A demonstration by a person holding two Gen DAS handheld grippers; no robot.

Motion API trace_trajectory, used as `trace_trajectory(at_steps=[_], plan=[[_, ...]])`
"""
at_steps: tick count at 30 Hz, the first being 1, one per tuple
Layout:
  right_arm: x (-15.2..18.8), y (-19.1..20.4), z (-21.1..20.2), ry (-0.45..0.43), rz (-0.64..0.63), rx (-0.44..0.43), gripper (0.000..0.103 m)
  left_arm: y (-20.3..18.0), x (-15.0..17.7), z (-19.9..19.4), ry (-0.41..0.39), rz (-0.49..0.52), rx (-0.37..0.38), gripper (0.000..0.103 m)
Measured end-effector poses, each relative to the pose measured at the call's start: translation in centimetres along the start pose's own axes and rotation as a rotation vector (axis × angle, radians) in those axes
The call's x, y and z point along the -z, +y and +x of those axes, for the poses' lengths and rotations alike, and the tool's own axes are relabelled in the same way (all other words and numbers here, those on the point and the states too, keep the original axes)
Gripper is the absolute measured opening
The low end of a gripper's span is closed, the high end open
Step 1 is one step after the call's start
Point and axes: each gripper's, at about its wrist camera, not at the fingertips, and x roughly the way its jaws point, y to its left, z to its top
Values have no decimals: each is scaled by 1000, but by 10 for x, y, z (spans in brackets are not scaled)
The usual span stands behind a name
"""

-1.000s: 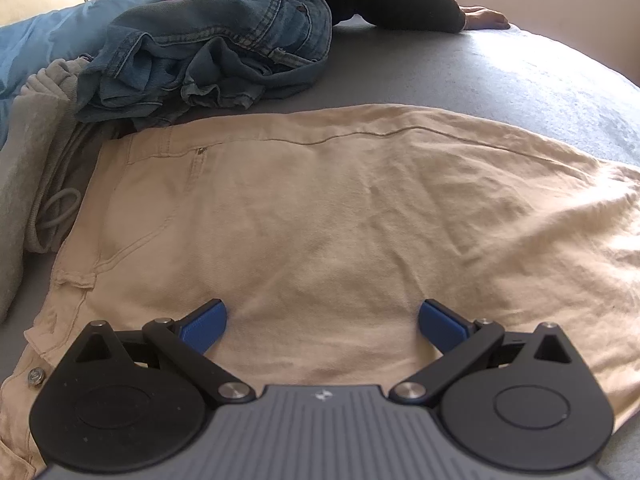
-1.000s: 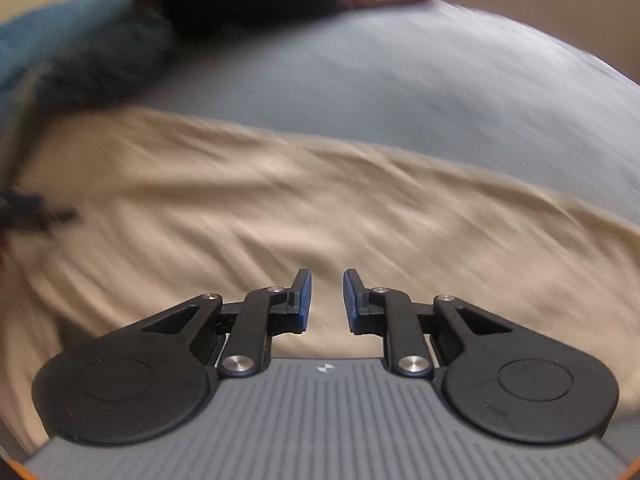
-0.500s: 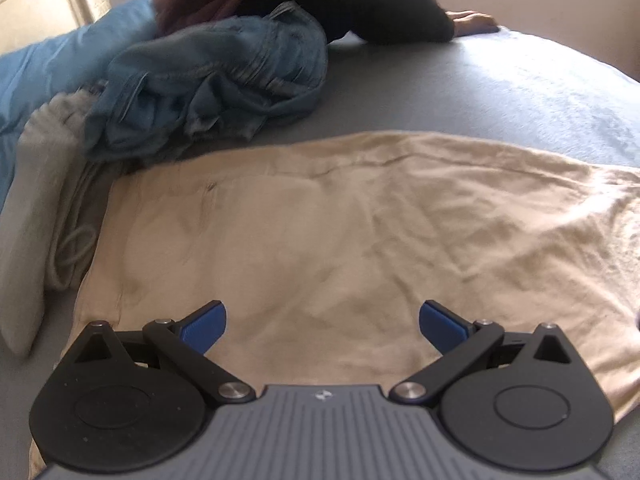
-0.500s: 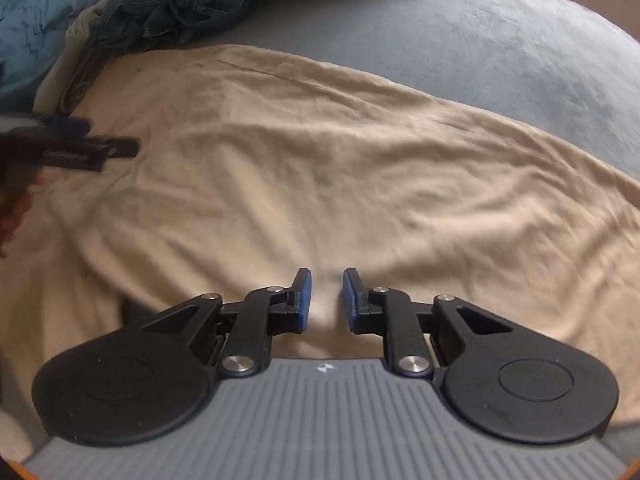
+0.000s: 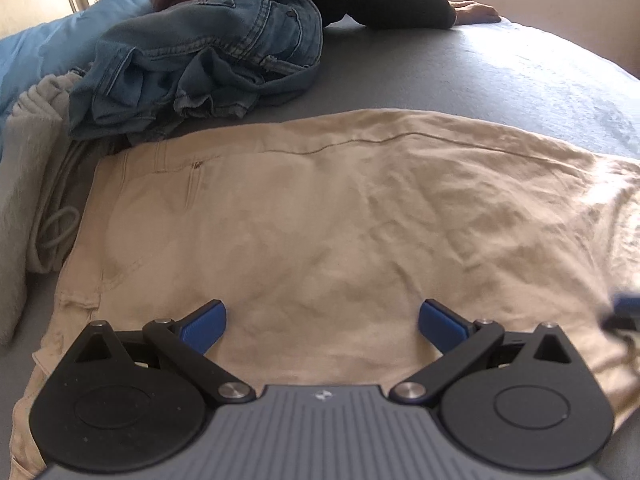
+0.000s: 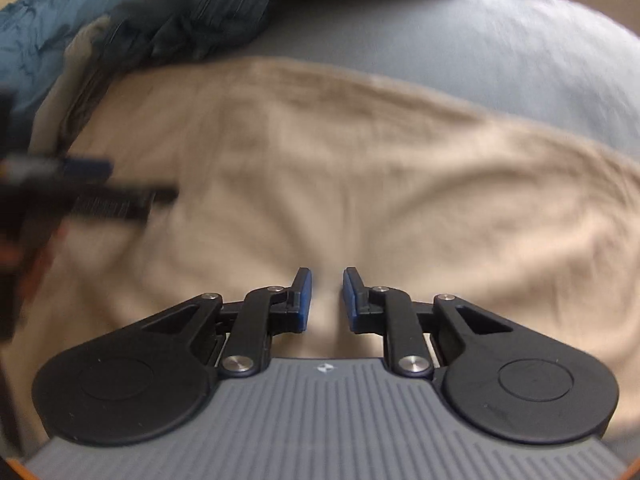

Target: Fold clothes

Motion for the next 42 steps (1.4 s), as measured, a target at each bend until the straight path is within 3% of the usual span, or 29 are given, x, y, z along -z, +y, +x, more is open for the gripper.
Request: trace_trajectory(at_steps=[3, 8, 16, 18, 25, 29, 35, 42], plan=[[12, 7, -17, 3, -8, 18, 17, 5, 3, -7, -4, 11, 9, 103], [-26, 16, -2, -107, 20, 12, 17, 2, 8, -22, 7, 34, 24, 103], [50, -15, -51, -58, 141, 68, 16, -7, 34, -30, 20, 91, 67, 103], [48, -45, -74, -117, 150, 172, 16, -4, 35, -29, 20, 70, 75, 103], [54, -167, -71, -111, 224, 424, 16, -10, 33, -25, -10, 81, 64, 103], [135, -171, -106, -5, 340, 494, 16, -4, 36, -34, -42, 52, 67, 103], [115, -92, -140, -200, 249, 238, 17, 16, 49, -91, -130, -65, 121, 103], [98, 1, -175, -398, 129, -64, 17, 27, 98, -163, -182, -148, 317, 103]])
